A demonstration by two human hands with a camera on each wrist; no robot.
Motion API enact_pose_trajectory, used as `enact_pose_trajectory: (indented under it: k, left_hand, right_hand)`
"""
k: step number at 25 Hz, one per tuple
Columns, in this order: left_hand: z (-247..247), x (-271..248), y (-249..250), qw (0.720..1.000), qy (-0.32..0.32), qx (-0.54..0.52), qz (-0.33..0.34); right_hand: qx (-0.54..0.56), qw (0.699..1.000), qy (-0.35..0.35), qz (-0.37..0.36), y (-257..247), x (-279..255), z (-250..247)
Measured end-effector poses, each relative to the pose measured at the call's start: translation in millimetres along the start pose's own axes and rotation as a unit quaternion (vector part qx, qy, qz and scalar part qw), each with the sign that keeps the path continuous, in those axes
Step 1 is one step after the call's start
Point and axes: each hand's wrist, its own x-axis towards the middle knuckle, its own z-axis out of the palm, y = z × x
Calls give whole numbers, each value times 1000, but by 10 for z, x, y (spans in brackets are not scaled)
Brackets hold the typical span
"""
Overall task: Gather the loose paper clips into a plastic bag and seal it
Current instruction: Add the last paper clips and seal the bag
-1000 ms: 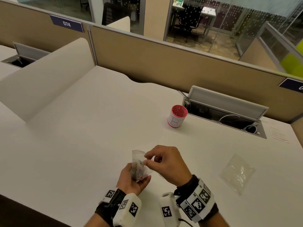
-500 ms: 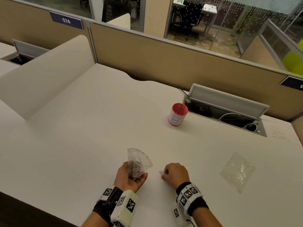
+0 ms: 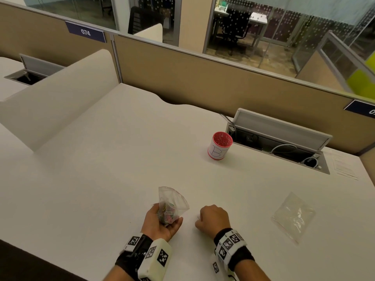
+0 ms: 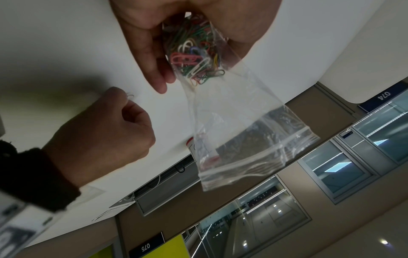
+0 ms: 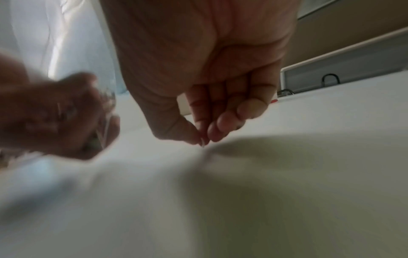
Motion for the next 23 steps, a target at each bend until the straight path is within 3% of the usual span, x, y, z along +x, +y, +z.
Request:
enact_pose_trajectory:
  k: [2, 5, 7, 10, 17, 21, 23]
  left_hand:
    - [-18, 18, 7, 1000, 2, -1, 5]
    - [-34, 49, -11, 1000, 6, -4, 13]
    - [-14, 51, -38, 1000, 4, 2, 19]
    - [37, 25, -73, 1000, -15, 13, 23]
    - [39, -72, -26, 998, -62, -20, 12]
    - [28, -59, -52, 999, -36, 2, 13]
    - [26, -82, -65, 999, -34, 7, 20]
  right_hand:
    - [113, 992, 56, -15, -27, -154, -200]
    - [263, 944, 182, -88, -124, -458, -620]
    - [301, 917, 207, -160, -254, -628, -853]
    - [245, 921, 205, -224, -392, -680, -912]
    - [104, 951, 177, -230, -367, -604, -732]
    - [109, 948, 217, -204, -294, -574, -777]
    - [146, 932, 260, -209, -221, -569, -790]
